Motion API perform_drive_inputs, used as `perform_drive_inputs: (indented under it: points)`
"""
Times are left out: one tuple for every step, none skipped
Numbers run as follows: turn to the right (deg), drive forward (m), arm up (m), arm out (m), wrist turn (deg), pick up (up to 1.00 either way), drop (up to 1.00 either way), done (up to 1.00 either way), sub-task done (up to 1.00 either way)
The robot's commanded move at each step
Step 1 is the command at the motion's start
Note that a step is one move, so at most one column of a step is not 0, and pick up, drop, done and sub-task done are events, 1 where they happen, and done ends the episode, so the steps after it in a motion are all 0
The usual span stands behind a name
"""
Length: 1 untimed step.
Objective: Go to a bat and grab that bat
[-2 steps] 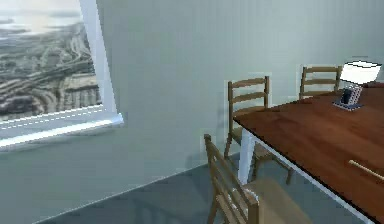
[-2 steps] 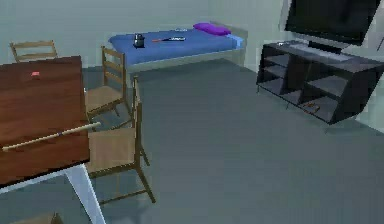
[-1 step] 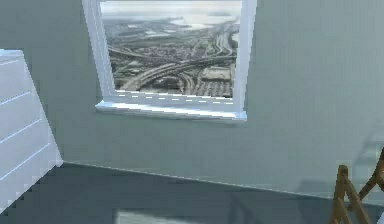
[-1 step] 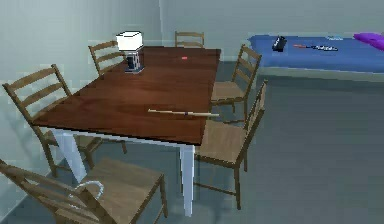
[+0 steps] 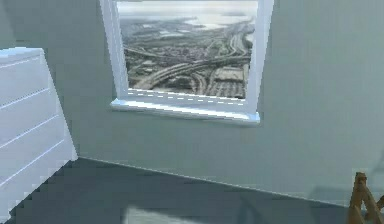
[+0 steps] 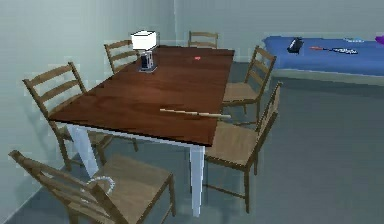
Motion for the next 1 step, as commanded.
perform_drive_inputs:
  points:
    - [45.0, 0.00, 0.00, 0.00, 0.0, 0.00, 0.00, 0.00, 0.00]
